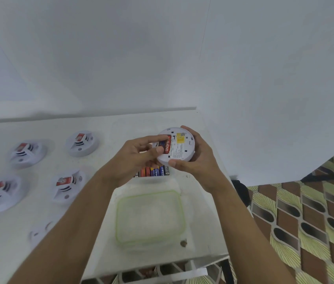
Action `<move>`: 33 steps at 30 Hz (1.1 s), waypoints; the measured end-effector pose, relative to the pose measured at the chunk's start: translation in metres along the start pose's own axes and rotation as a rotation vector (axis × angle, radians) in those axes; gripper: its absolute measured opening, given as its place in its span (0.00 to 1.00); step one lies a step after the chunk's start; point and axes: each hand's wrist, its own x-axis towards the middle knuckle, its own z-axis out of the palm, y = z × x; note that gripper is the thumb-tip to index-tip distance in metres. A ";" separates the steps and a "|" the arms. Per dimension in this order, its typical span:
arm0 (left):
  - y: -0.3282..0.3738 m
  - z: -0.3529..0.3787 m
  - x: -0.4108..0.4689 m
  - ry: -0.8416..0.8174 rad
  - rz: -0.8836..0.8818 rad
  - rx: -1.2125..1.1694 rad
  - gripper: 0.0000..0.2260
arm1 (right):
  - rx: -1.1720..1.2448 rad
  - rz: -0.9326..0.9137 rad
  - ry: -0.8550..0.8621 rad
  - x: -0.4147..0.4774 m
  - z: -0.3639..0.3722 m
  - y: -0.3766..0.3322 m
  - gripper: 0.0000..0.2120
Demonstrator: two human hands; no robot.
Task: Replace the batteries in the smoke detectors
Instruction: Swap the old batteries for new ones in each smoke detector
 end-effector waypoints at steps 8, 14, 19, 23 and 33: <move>-0.006 0.023 -0.040 0.166 0.000 -0.134 0.13 | -0.022 0.011 -0.100 -0.036 0.009 -0.002 0.47; -0.010 0.018 -0.071 0.221 0.024 -0.059 0.13 | -0.059 0.017 -0.116 -0.048 0.032 0.005 0.46; -0.016 0.005 -0.100 0.355 0.142 0.026 0.13 | -0.095 0.014 -0.139 -0.052 0.060 0.012 0.45; -0.024 -0.019 -0.128 0.635 0.170 0.049 0.08 | -0.090 0.023 -0.161 -0.053 0.086 0.019 0.46; -0.070 -0.119 -0.209 0.634 -0.306 0.904 0.17 | -0.055 0.062 -0.187 -0.052 0.167 0.036 0.48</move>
